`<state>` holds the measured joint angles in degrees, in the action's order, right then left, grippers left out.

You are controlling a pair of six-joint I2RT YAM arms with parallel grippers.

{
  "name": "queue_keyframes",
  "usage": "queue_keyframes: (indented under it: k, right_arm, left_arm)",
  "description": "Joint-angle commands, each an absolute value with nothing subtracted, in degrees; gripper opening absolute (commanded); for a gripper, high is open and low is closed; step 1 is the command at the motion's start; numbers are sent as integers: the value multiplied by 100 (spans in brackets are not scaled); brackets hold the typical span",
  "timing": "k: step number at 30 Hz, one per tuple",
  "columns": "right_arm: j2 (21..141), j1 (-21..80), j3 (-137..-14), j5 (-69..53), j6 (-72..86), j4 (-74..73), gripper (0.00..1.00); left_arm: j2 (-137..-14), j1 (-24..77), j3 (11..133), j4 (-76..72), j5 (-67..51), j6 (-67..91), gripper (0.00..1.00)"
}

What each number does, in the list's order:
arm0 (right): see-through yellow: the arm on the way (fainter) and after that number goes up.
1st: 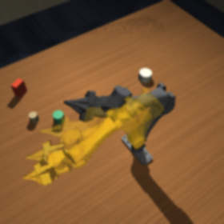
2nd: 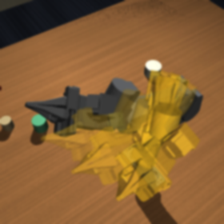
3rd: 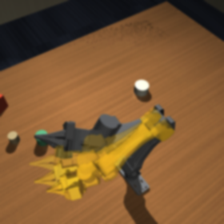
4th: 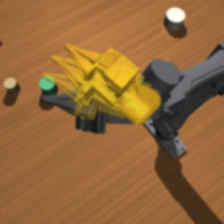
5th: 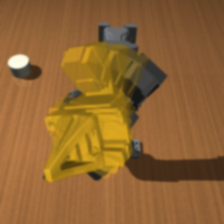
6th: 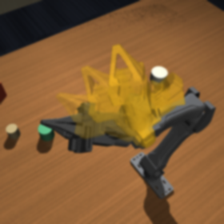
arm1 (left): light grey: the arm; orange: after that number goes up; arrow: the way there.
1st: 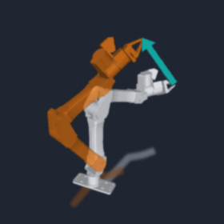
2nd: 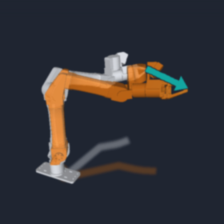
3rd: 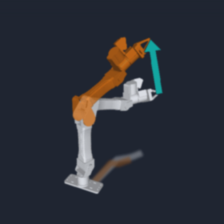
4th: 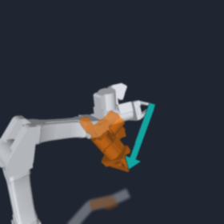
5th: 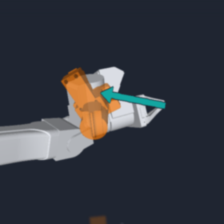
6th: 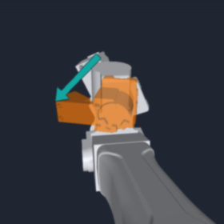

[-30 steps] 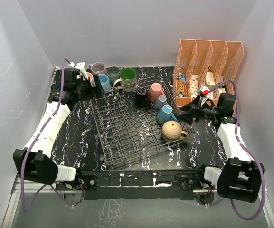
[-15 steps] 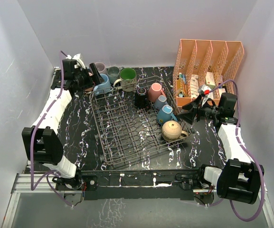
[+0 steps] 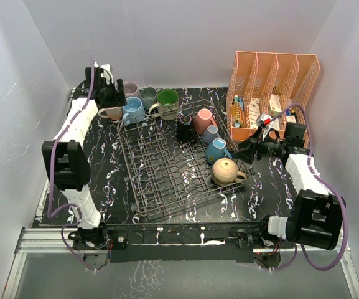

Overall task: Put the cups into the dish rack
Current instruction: Move the cup to the center of the board.

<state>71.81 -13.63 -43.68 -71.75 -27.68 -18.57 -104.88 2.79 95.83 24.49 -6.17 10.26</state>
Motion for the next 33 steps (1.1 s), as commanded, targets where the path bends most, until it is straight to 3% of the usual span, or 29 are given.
queue_keyframes:
  k: [1, 3, 7, 19, 24, 33]
  right_arm:
    - [7172, -1397, -4713, -7224, -3265, -2115, 65]
    - [7172, -1397, -4719, -7221, -3293, -2139, 65]
    - [7177, -1397, -4761, -7173, -3361, -2217, 65]
    - [7090, -1397, -4738, -7164, -3389, -2238, 64]
    - [7089, -1397, -4702, -7149, -3384, -2202, 64]
    - [7146, -1397, -4676, -7058, -3370, -2155, 64]
  left_arm:
    - [-11123, 216, 10596, 3042, -101, 70, 69]
    - [-11494, 195, 11044, 3231, -4, -114, 65]
    - [-12052, 137, 11644, 3442, -42, -244, 46]
    - [-13222, 65, 12886, 3448, -165, 110, 41]
    - [-13429, 18, 13014, 3103, -305, 471, 33]
    - [-13808, 13, 13280, 2849, -442, 805, 33]
